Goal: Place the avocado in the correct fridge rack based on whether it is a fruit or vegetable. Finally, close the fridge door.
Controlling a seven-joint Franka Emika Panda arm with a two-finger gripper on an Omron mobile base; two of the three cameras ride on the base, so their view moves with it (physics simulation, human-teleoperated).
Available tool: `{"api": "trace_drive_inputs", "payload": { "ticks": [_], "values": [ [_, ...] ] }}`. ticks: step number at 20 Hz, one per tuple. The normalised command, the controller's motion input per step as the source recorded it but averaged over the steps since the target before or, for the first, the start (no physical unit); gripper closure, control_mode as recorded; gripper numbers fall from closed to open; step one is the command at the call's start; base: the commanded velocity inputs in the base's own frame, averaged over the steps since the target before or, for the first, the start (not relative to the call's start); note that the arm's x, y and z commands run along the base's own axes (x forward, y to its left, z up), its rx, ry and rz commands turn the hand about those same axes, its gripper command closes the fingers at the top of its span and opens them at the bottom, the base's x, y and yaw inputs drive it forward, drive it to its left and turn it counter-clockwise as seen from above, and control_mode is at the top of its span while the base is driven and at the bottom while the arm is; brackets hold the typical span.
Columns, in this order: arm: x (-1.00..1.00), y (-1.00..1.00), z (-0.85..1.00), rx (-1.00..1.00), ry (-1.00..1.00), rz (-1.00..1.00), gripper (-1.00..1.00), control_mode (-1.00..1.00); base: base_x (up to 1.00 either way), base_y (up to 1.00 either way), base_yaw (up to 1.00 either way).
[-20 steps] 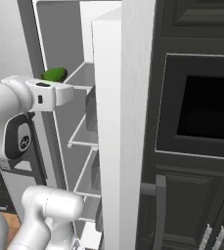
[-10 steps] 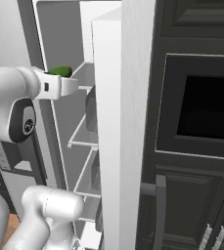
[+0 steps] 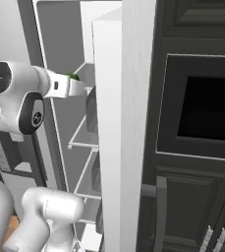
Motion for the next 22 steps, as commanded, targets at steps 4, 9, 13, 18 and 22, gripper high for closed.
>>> {"api": "trace_drive_inputs", "payload": {
  "ticks": [4,9,13,18,22],
  "values": [
    [0.38,-0.15,-0.31,0.00,0.06,0.00,1.00,-1.00,0.00,0.00,0.00],
    [0.28,-0.11,-0.01,0.02,0.10,0.00,1.00,-1.00,0.00,0.00,0.00],
    [0.34,0.00,0.00,0.01,0.08,0.00,1.00,-1.00,0.00,0.00,0.00],
    [0.47,0.00,-0.05,0.00,0.02,0.00,1.00,-1.00,0.00,0.00,0.00],
    [0.51,-0.04,-0.25,0.00,0.00,0.00,1.00,-1.00,0.00,0.00,0.00]
  ]
}}
